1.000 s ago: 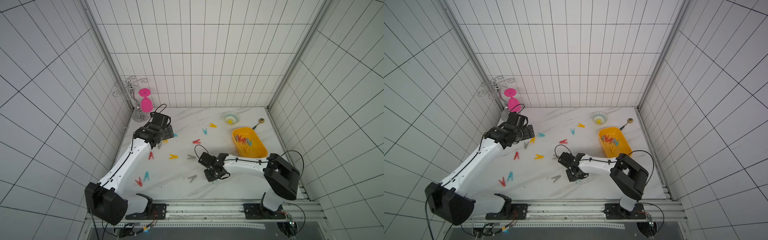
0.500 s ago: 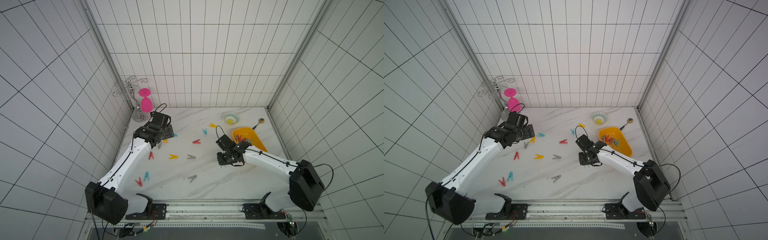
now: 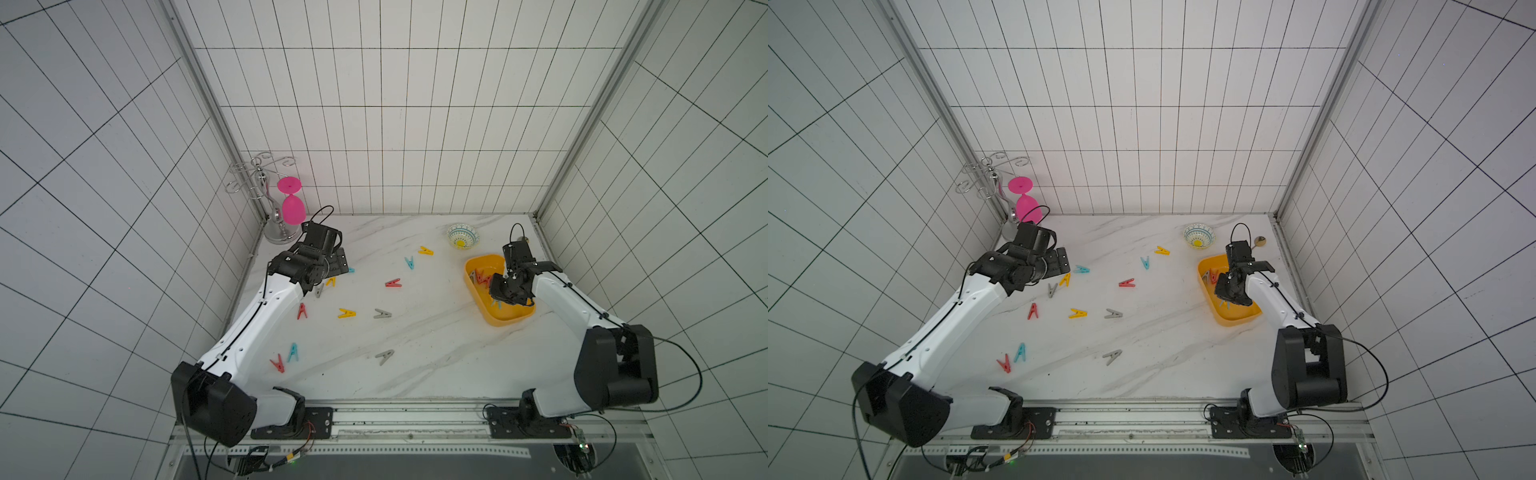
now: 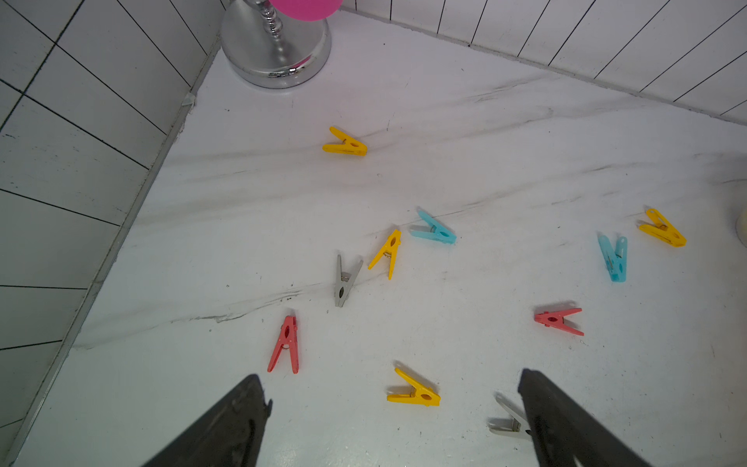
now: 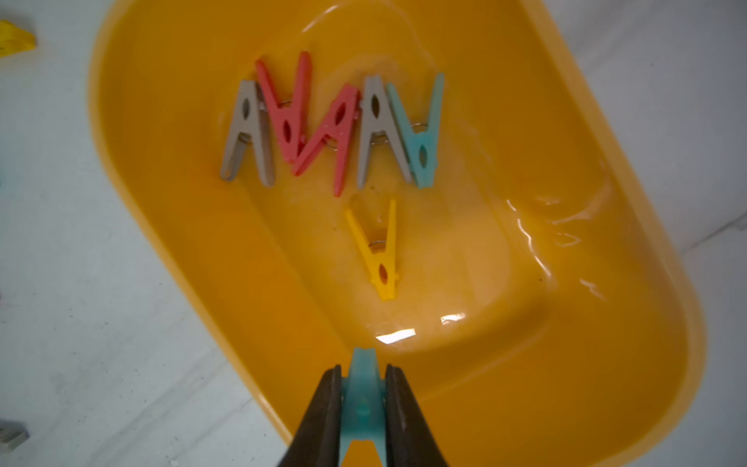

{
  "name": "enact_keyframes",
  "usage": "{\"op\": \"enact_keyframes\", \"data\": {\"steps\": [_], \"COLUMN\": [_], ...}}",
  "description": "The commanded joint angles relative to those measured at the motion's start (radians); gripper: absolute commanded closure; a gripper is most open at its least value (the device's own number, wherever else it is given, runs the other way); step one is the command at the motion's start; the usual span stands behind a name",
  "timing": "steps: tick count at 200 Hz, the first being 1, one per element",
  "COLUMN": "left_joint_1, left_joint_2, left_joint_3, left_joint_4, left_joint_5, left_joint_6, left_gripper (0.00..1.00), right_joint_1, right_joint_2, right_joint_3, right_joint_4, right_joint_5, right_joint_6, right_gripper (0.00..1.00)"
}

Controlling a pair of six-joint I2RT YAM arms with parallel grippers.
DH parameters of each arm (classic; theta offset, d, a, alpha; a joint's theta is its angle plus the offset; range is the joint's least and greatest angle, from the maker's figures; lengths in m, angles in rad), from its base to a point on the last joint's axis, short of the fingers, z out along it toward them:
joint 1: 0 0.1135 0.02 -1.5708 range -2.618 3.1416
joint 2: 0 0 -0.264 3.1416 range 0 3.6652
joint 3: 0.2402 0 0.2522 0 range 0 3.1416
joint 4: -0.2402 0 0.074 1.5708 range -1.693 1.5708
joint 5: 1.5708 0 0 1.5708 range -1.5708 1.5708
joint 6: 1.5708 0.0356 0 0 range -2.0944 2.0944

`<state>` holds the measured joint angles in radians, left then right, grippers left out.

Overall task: Put the clothespins into the storage box
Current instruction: Place the clothespin in the storage box.

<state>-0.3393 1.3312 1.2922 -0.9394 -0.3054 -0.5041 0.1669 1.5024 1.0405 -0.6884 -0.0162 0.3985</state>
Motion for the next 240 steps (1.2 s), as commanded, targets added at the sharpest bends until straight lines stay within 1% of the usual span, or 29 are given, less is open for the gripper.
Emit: {"op": "enact_keyframes", "data": {"steps": [1,18,49,83,116,146,152,164,181,195,212,240], "left_joint_1": [-0.001,-0.001,-0.001,-0.001,0.0,0.0,0.0,0.0,0.0,0.0,0.001,0.0], "left_joint_2": [0.012,0.011,0.016,0.016,0.012,0.011,0.01,0.01,0.011,0.014,0.016,0.022], "left_joint_3": [0.016,0.01,0.005,0.002,0.001,0.0,0.002,0.003,0.007,0.007,0.009,0.006], "left_joint_4": [0.024,0.029,0.033,0.029,0.028,0.027,0.027,0.028,0.025,0.025,0.023,0.028], "left_joint_5": [0.008,0.006,0.008,-0.003,-0.01,-0.009,-0.009,-0.008,-0.008,-0.011,-0.016,-0.011], "left_joint_6": [0.013,0.015,0.015,0.02,0.023,0.018,0.017,0.018,0.018,0.021,0.024,0.021], "left_gripper": [0.02,0.01,0.01,0.01,0.02,0.01,0.01,0.01,0.01,0.01,0.01,0.01], "right_joint_1": [-0.062,-0.096,-0.116,-0.124,-0.123,-0.132,-0.143,-0.171,-0.213,-0.229,-0.25,-0.271], "right_joint_2": [0.045,0.085,0.153,0.208,0.169,0.092,0.083,0.09,0.135,0.159,0.18,0.199], "right_joint_3": [0.034,0.045,0.079,0.115,0.142,0.185,0.198,0.225,0.265,0.265,0.247,0.223], "right_joint_4": [0.016,0.021,0.03,0.03,-0.009,-0.039,-0.068,-0.086,-0.121,-0.123,-0.1,-0.069], "right_joint_5": [0.018,0.04,0.08,0.079,0.058,0.102,0.105,0.095,0.072,0.074,0.041,-0.047], "right_joint_6": [-0.015,-0.02,-0.031,-0.045,-0.067,-0.108,-0.119,-0.131,-0.141,-0.15,-0.157,-0.152], "right_gripper": [0.78,0.78,0.77,0.72,0.63,0.58,0.57,0.54,0.5,0.48,0.47,0.47]}}
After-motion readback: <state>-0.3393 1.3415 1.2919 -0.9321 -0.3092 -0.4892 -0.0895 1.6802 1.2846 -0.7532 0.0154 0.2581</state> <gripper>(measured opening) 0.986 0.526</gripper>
